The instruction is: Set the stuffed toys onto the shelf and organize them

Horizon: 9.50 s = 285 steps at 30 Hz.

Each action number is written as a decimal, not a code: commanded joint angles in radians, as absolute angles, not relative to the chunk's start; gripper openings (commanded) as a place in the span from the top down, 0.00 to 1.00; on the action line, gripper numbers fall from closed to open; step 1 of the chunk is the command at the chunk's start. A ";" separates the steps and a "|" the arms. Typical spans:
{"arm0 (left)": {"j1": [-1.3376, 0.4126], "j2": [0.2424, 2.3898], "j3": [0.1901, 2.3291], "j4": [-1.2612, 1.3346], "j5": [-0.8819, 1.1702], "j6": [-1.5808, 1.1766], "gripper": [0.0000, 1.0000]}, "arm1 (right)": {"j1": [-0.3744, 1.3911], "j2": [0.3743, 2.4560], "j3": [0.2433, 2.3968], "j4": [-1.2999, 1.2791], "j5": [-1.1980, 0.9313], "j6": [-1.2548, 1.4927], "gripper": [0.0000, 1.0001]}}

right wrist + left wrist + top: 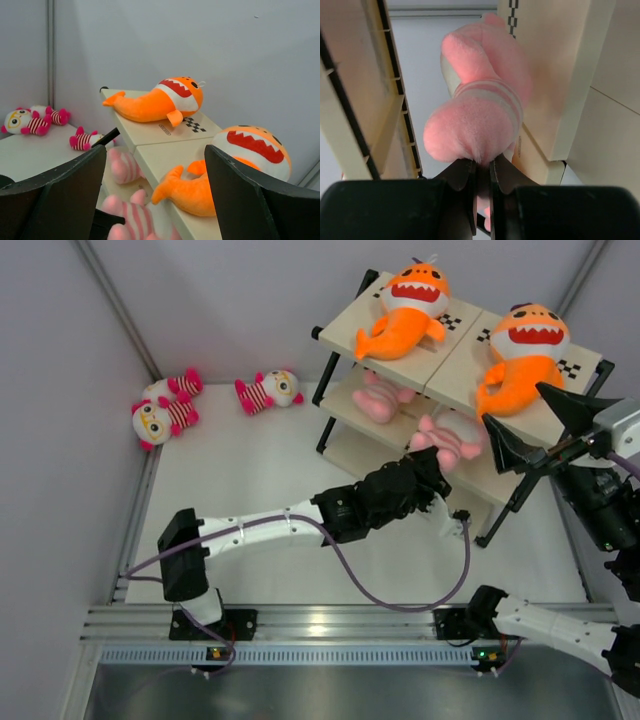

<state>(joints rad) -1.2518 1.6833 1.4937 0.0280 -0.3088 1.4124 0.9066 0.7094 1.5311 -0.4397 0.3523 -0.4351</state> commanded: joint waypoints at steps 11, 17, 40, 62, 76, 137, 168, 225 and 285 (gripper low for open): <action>-1.198 1.925 1.631 0.239 -0.327 1.462 0.65 | 0.897 0.667 1.451 -0.440 0.336 -0.348 0.19; -1.207 1.812 1.474 0.236 -0.328 1.451 0.28 | 0.897 0.672 1.465 -0.451 0.331 -0.331 0.19; -1.087 1.180 1.269 -1.011 -0.118 0.807 0.21 | 0.897 0.704 1.468 -0.456 0.232 -0.336 0.15; -0.054 2.213 2.135 -0.635 0.014 0.424 0.29 | 0.896 0.686 1.411 -0.471 0.161 -0.408 0.13; -0.054 2.499 2.323 -0.333 -0.009 0.123 0.10 | 0.897 0.707 1.325 -0.457 0.144 -0.417 0.13; -0.744 1.578 1.219 -0.233 -0.267 -0.698 1.00 | 0.899 0.614 1.253 -0.368 0.218 -0.307 0.12; -0.673 1.792 1.319 -0.072 0.097 -0.753 0.57 | 0.899 0.621 1.258 -0.405 0.216 -0.276 0.13; 0.081 1.275 1.121 -0.554 0.023 -0.034 0.26 | 0.971 1.934 1.465 -0.565 0.664 -0.109 0.25; 0.166 1.944 1.735 -0.606 -0.610 0.324 0.24 | 0.908 1.769 1.253 -0.054 0.670 -0.871 0.27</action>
